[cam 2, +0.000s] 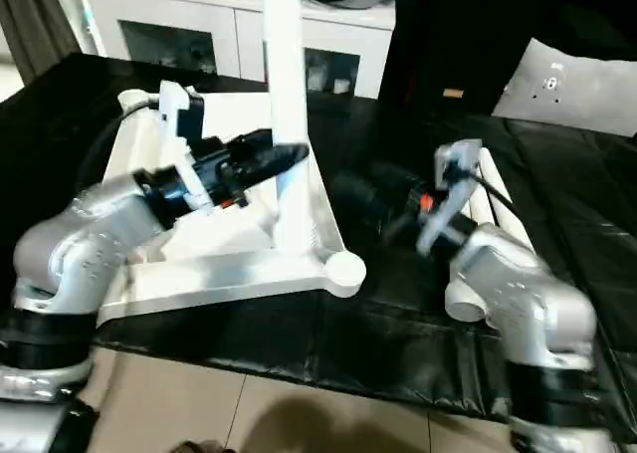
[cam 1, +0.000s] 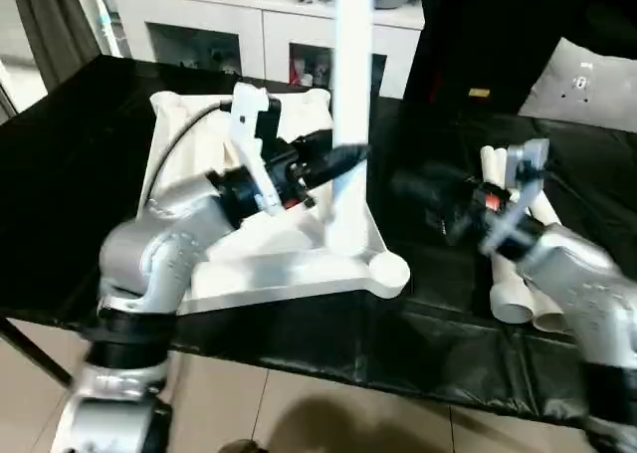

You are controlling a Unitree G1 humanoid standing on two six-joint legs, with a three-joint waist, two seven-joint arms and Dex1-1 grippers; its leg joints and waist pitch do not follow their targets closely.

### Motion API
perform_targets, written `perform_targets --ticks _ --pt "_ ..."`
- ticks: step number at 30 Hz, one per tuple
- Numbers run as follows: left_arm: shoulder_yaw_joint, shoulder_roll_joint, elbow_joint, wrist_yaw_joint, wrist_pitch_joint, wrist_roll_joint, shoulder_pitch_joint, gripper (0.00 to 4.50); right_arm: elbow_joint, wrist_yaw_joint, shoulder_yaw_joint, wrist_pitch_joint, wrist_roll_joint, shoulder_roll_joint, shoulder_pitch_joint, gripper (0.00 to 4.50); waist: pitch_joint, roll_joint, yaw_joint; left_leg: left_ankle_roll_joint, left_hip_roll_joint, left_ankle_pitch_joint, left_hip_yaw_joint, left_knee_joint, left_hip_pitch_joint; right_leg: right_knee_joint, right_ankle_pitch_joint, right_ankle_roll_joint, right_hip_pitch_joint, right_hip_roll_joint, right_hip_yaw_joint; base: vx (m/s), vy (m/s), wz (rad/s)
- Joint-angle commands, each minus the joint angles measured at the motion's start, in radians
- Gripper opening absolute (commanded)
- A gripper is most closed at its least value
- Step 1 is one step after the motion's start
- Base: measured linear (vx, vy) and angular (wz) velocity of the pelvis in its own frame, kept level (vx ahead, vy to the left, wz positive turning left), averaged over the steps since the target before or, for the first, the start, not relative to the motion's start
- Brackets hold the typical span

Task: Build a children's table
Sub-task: Pick table leg

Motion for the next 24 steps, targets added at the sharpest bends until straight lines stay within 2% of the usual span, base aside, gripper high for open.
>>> perform_targets --ticks 1,2,3,7,10,11,13,14,15,17,24 --pt "-0.040 0.015 -0.024 -0.054 -0.047 0.025 -0.032 1.88 -0.019 0.028 0.014 0.014 0.006 -0.017 -0.017 4.50 -0.066 -0.003 0.004 0.033 0.084 -0.082 -0.034 -0.062 0.019 -0.086 -0.107 -0.139 0.033 -0.138 0.070 0.000 0.000 0.00" --pt "-0.047 0.019 -0.024 -0.062 -0.056 0.030 -0.034 1.88 -0.017 0.030 0.015 0.018 0.007 -0.019 -0.021 4.50 -0.066 0.005 0.005 0.028 0.084 -0.086 -0.034 -0.061 0.019 -0.085 -0.110 -0.141 0.033 -0.139 0.070 0.000 0.000 0.00" --pt "-0.064 0.018 -0.024 -0.075 -0.092 0.050 -0.041 1.88 -0.016 0.077 0.046 0.030 0.001 -0.046 -0.035 4.50 -0.067 -0.001 0.005 0.025 0.085 -0.090 -0.034 -0.061 0.019 -0.086 -0.113 -0.146 0.035 -0.138 0.069 0.000 0.000 0.00" --pt "-0.073 0.012 -0.032 -0.091 -0.093 0.042 -0.051 1.88 -0.015 0.135 0.086 0.038 -0.009 -0.078 -0.049 4.50 -0.069 -0.004 0.007 0.029 0.085 -0.075 -0.033 -0.058 0.017 -0.082 -0.093 -0.151 0.036 -0.140 0.069 0.000 0.000 0.00" --pt "-0.086 0.020 -0.041 -0.110 -0.094 0.039 -0.051 1.88 0.002 0.149 0.108 0.032 -0.022 -0.085 -0.064 4.50 -0.069 -0.010 0.009 0.038 0.084 -0.061 -0.032 -0.057 0.016 -0.080 -0.080 -0.154 0.035 -0.139 0.068 0.000 0.000 0.00" --pt "-0.089 0.023 -0.042 -0.114 -0.096 0.039 -0.051 1.88 0.007 0.150 0.111 0.031 -0.024 -0.085 -0.067 4.50 -0.070 -0.007 0.009 0.038 0.084 -0.060 -0.033 -0.058 0.016 -0.079 -0.083 -0.156 0.035 -0.139 0.067 0.000 0.000 0.00" --pt "-0.105 0.032 -0.056 -0.137 -0.098 0.036 -0.046 1.88 0.025 0.152 0.122 0.030 -0.029 -0.078 -0.085 4.50 -0.070 -0.010 0.008 0.037 0.085 -0.060 -0.032 -0.058 0.017 -0.078 -0.084 -0.159 0.034 -0.139 0.067 0.000 0.000 0.00" --pt "-0.110 0.035 -0.059 -0.143 -0.101 0.038 -0.044 1.88 0.027 0.156 0.125 0.032 -0.027 -0.077 -0.090 4.22 -0.068 -0.009 0.008 0.036 0.086 -0.061 -0.032 -0.059 0.018 -0.078 -0.087 -0.160 0.033 -0.139 0.067 0.000 0.000 0.00" --pt "-0.116 0.037 -0.062 -0.148 -0.105 0.042 -0.043 1.88 0.030 0.160 0.130 0.033 -0.026 -0.076 -0.095 4.15 -0.069 -0.008 0.009 0.036 0.087 -0.062 -0.033 -0.058 0.018 -0.078 -0.086 -0.161 0.034 -0.140 0.068 0.000 0.000 0.00" --pt "-0.125 0.041 -0.066 -0.156 -0.108 0.047 -0.042 1.88 0.038 0.167 0.138 0.029 -0.032 -0.072 -0.104 4.15 -0.069 -0.011 0.008 0.036 0.086 -0.062 -0.032 -0.058 0.017 -0.078 -0.083 -0.160 0.034 -0.140 0.068 0.000 0.000 0.00" --pt "-0.136 0.033 -0.081 -0.163 -0.097 0.037 -0.040 1.88 0.053 0.169 0.154 0.020 -0.046 -0.059 -0.115 4.15 -0.070 -0.009 0.009 0.033 0.085 -0.059 -0.032 -0.058 0.016 -0.077 -0.081 -0.157 0.034 -0.139 0.067 0.000 0.000 0.00"
